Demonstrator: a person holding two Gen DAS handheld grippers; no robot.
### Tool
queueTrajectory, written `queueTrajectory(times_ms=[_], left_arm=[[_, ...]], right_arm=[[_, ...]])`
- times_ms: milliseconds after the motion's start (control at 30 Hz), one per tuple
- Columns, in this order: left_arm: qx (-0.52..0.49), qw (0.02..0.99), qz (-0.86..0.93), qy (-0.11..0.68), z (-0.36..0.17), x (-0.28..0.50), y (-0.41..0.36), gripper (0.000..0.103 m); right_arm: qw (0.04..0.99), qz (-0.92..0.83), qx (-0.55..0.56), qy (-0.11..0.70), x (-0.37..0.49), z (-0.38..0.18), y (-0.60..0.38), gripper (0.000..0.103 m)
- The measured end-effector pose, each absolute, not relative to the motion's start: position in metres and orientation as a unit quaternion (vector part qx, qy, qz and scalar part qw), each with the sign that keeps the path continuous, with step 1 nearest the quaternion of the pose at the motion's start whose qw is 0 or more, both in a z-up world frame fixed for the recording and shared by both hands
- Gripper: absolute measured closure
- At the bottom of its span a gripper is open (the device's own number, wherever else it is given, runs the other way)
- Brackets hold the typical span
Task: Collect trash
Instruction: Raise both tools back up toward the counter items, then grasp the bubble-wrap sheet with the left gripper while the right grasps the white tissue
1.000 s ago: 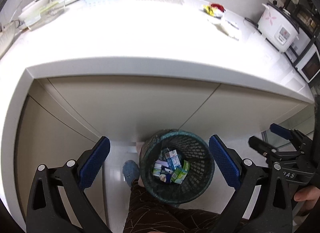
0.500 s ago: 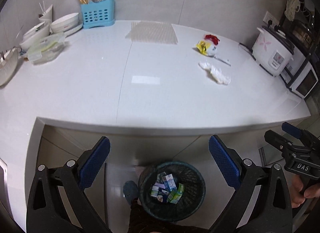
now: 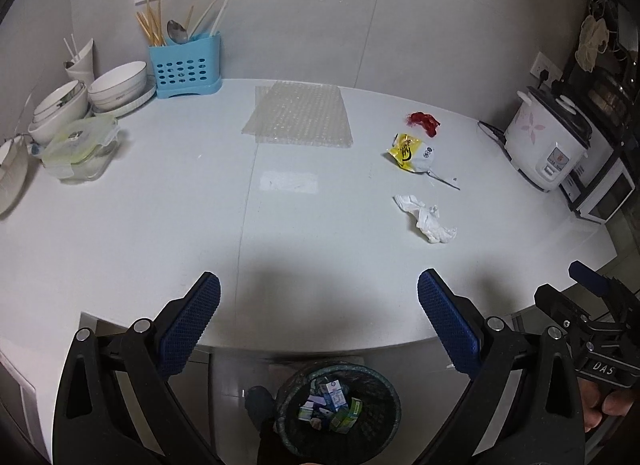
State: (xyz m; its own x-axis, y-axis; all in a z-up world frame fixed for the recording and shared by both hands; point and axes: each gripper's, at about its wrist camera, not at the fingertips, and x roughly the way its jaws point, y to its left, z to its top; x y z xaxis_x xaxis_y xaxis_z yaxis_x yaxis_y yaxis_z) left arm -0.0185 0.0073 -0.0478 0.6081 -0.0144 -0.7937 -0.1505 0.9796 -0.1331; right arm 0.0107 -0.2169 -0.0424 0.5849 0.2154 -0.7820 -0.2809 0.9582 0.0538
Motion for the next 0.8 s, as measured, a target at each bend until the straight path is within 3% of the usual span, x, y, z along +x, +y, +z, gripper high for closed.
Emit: queueTrajectory(times_ms=[800], left_arm=[[-0.102,0.873,0.007,0.476,-0.068,0.152,0.044,0.006]], right_arm=[[0.867,0.087,-0.043,0.488,0.121,-0.080,-0.179,0.012]])
